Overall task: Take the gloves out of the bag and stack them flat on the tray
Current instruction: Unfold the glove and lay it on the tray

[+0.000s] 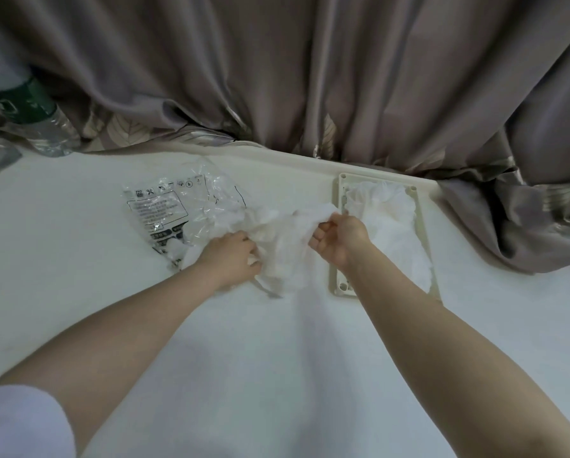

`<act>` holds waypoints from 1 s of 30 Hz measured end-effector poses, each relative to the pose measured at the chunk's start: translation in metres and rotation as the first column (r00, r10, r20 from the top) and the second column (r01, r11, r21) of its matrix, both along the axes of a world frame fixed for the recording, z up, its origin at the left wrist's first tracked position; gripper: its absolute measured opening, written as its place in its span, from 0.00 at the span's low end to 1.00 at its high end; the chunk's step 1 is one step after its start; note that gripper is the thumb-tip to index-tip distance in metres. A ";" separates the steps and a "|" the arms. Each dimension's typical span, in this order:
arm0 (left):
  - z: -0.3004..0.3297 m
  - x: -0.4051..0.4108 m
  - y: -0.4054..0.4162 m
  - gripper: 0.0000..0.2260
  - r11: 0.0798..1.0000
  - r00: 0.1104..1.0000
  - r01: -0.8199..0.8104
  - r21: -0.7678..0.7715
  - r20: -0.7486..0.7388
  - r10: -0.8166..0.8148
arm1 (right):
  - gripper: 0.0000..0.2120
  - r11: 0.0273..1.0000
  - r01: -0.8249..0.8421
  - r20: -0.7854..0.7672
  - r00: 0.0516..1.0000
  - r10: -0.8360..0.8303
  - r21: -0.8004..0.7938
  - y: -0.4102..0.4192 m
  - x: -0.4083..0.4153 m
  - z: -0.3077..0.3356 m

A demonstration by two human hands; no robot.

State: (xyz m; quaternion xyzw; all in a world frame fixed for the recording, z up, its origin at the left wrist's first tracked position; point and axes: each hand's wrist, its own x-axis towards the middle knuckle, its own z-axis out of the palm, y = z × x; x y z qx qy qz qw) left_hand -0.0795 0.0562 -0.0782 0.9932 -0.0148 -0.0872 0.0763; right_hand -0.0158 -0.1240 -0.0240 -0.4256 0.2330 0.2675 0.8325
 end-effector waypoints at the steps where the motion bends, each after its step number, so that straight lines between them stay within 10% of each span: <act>1: 0.005 0.001 -0.004 0.16 0.997 0.995 -0.042 -0.059 0.087 0.047 | 0.16 1.000 -0.024 -0.009 1.000 0.024 0.002 0.000 -0.001 -0.002; 5: 0.017 0.000 -0.019 0.25 0.839 0.965 -0.019 -0.544 0.211 0.158 | 0.16 0.997 -0.054 -0.029 0.998 0.056 0.061 0.001 -0.002 -0.008; 15: 0.038 0.011 -0.021 0.13 0.787 0.891 -0.096 -0.609 0.300 0.341 | 0.12 0.969 -0.225 0.165 0.957 0.240 -0.101 -0.001 0.004 -0.007; 19: 0.047 0.020 -0.010 0.17 0.611 0.901 -0.255 -0.749 0.045 0.431 | 0.17 0.782 -0.462 0.298 0.743 0.599 -0.419 0.000 -0.009 -0.015; 24: 0.059 0.013 -0.008 0.15 0.545 0.834 -0.202 -0.814 0.149 0.531 | 0.15 0.522 -0.269 0.243 0.657 0.714 -0.809 0.022 -0.025 -0.024; 30: 0.097 0.011 -0.014 0.15 0.025 0.739 -0.109 -0.994 -0.064 0.671 | 0.19 0.106 -0.309 -0.066 0.497 0.865 -0.945 0.027 -0.031 -0.028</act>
